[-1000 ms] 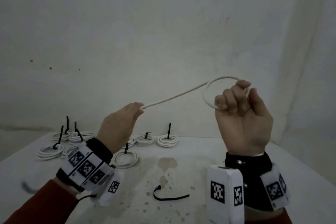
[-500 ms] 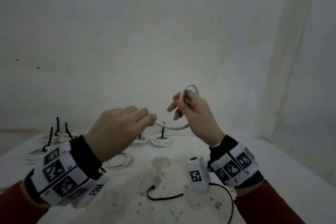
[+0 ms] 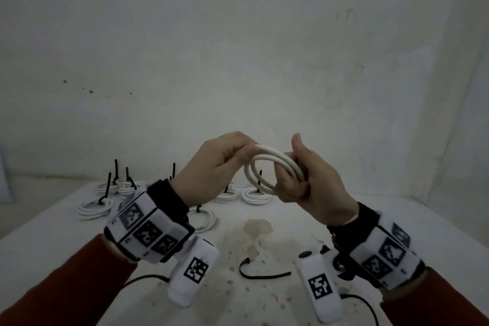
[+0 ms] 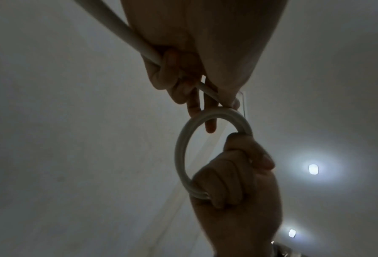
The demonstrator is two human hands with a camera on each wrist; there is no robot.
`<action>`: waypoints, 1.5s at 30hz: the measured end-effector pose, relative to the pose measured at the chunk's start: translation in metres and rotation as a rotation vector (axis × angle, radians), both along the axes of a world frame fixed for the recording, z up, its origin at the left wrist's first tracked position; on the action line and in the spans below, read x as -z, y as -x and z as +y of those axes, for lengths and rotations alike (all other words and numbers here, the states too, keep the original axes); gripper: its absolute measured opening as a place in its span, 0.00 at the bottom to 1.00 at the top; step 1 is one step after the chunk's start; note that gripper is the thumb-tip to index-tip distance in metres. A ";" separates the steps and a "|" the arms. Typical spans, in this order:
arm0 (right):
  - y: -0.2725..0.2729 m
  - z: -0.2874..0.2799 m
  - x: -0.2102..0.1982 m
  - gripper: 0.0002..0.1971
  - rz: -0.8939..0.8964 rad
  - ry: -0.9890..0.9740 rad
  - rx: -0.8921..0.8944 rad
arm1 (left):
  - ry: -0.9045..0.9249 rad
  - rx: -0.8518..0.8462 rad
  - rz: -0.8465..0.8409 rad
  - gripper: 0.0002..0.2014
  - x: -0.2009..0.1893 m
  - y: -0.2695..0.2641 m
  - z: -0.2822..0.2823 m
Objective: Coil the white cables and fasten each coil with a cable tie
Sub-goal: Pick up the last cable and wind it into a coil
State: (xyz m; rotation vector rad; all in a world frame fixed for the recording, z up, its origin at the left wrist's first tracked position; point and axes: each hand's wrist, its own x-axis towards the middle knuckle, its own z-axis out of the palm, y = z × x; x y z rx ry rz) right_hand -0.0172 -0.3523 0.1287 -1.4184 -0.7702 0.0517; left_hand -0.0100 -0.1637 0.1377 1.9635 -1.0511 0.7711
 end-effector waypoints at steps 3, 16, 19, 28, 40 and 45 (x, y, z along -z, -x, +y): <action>0.000 0.006 0.000 0.32 0.049 -0.114 0.041 | 0.128 0.153 0.281 0.18 0.003 0.007 -0.008; 0.004 0.003 0.003 0.22 0.189 -0.235 -0.226 | 0.182 0.084 0.195 0.21 0.004 0.000 -0.013; 0.005 -0.005 -0.005 0.23 0.267 -0.365 -0.258 | 0.145 0.003 0.043 0.18 0.009 -0.007 -0.012; -0.004 -0.052 -0.019 0.12 0.188 -0.750 -0.380 | -0.168 -0.473 -0.156 0.18 0.054 -0.046 0.011; -0.031 -0.037 -0.027 0.07 -0.065 -1.120 0.062 | -0.363 -0.620 -0.249 0.28 0.077 -0.031 -0.007; -0.054 -0.026 -0.015 0.07 -0.315 -0.634 0.588 | -0.441 -0.573 -0.349 0.32 0.070 -0.019 -0.010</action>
